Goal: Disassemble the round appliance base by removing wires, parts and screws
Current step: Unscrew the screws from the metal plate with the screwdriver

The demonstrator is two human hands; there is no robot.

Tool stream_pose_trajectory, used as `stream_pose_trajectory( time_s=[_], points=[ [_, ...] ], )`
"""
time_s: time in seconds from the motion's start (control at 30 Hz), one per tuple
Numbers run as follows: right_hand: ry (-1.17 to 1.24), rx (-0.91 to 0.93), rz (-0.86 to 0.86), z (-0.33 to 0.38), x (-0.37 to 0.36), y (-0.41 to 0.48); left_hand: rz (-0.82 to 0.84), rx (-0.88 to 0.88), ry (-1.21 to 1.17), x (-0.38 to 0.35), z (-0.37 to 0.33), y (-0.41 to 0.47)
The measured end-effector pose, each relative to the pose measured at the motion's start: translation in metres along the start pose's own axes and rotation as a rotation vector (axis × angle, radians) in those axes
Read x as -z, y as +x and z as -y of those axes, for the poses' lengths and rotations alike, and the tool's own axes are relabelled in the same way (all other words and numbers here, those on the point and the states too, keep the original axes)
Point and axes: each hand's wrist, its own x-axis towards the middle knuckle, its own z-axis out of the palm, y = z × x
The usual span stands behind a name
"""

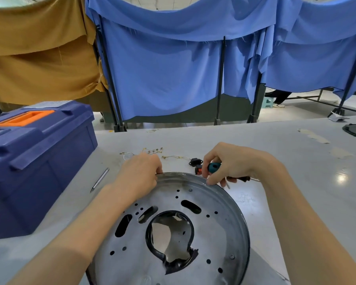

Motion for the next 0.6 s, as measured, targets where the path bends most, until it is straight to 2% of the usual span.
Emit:
stream_pose_trajectory(
  time_s=[0.13,0.23,0.37,0.5,0.6],
  points=[
    [0.022,0.054,-0.105,0.005,-0.011,0.009,0.059,0.07,0.11,0.011,-0.004,-0.002],
    [0.04,0.082,-0.196,0.006,-0.013,0.011,0.056,0.028,0.074,0.015,-0.005,-0.002],
    [-0.028,0.029,-0.066,0.002,0.0,0.0,0.018,-0.068,-0.189,0.003,-0.007,-0.003],
    [-0.045,-0.025,-0.012,0.0,0.002,-0.002,-0.015,-0.084,-0.172,-0.006,-0.005,0.002],
    [0.001,0.005,-0.018,0.001,-0.001,0.001,0.041,-0.013,-0.116,-0.005,-0.004,0.006]
  ],
)
